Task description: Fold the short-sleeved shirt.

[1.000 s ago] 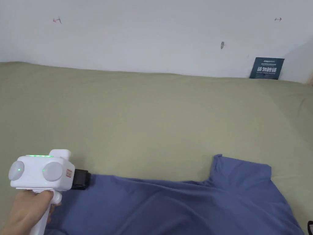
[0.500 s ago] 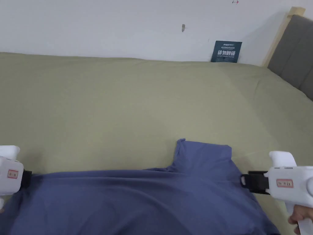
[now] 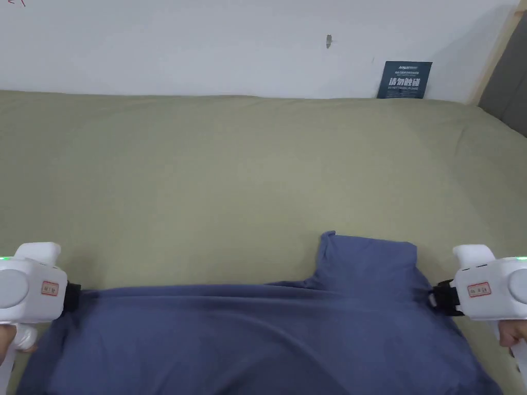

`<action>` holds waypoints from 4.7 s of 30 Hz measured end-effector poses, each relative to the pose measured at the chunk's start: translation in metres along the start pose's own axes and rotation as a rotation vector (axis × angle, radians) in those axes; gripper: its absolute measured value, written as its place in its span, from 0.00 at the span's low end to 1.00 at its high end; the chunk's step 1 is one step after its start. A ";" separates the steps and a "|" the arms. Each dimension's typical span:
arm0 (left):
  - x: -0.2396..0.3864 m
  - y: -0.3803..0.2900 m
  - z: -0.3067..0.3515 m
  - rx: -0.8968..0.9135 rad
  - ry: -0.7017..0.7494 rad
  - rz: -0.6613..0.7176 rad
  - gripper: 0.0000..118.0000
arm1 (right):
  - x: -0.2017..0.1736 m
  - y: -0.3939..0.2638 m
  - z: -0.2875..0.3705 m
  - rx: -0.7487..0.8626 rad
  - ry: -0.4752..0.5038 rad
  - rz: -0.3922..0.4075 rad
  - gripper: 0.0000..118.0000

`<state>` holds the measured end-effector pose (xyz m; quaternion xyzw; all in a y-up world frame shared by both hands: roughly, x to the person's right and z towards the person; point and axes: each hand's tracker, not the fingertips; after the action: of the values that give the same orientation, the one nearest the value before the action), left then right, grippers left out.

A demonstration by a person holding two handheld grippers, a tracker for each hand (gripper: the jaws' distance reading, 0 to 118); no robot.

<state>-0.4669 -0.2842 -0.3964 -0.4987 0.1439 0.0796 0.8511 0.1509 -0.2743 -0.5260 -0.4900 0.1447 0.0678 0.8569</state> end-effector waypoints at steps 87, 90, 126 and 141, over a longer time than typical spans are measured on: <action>-0.142 -0.189 0.115 -0.243 -0.687 0.404 0.06 | -0.249 -0.180 0.274 0.879 -0.189 0.099 0.00; -0.139 -0.192 0.105 -0.258 -0.774 0.416 0.93 | -0.251 -0.180 0.275 0.875 -0.191 0.109 0.00; -0.180 -0.191 0.150 -0.119 -0.714 0.559 0.07 | -0.231 -0.181 0.297 0.910 -0.145 0.066 0.00; 0.032 -0.125 0.237 -0.090 -0.514 0.087 0.07 | -0.205 -0.193 0.304 0.922 -0.171 0.020 0.00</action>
<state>-0.3626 -0.1386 -0.1942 -0.4928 -0.0594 0.2462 0.8325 0.0610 -0.1063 -0.1580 -0.0496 0.0934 0.0450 0.9934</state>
